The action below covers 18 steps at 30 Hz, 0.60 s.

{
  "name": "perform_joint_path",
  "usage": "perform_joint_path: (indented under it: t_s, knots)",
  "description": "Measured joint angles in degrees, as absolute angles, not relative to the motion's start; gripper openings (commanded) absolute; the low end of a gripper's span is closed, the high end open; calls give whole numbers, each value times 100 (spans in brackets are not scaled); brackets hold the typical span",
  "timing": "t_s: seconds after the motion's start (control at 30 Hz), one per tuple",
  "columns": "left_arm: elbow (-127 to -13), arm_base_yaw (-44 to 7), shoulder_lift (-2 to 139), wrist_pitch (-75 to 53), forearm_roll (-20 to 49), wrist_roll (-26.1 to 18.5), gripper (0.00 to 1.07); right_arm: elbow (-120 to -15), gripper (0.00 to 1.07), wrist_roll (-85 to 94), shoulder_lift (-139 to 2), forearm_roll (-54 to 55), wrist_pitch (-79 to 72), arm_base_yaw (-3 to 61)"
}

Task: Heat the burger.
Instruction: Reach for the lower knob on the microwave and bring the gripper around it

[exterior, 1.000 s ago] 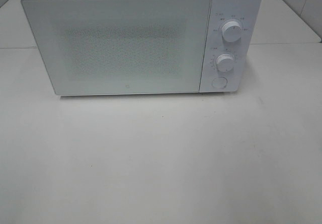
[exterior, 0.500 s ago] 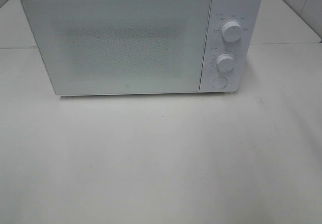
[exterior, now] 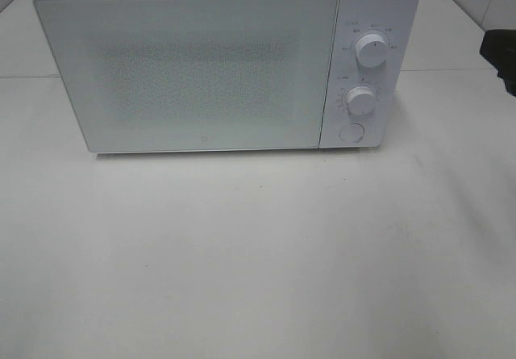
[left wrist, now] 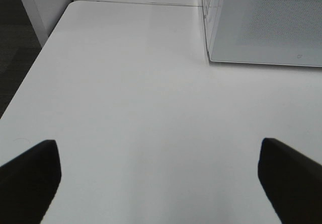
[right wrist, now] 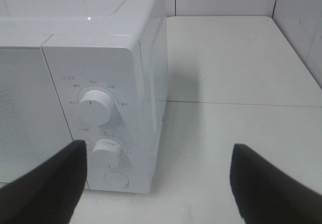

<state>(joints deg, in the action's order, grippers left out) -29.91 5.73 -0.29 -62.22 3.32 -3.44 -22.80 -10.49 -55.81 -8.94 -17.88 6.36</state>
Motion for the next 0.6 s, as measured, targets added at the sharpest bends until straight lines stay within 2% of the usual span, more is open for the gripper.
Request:
perform_joint_path:
  t_s: [0.33, 0.37, 0.53, 0.6]
  knots:
    - [-2991, 573, -29, -6222, 332, -344, 101, -1874, 76, -567, -6240, -309, -2928, 636]
    - [-2991, 573, -29, -6222, 332, -344, 101, -1828, 76, -355, -6400, 0, -3117, 659]
    - [-2991, 573, -29, -6222, 332, -344, 101, -1799, 76, 579, -6715, 963, -3484, 1100]
    - [-2991, 573, -29, -6222, 332, -344, 101, -1799, 76, 1232, -6927, 1667, -3822, 1576]
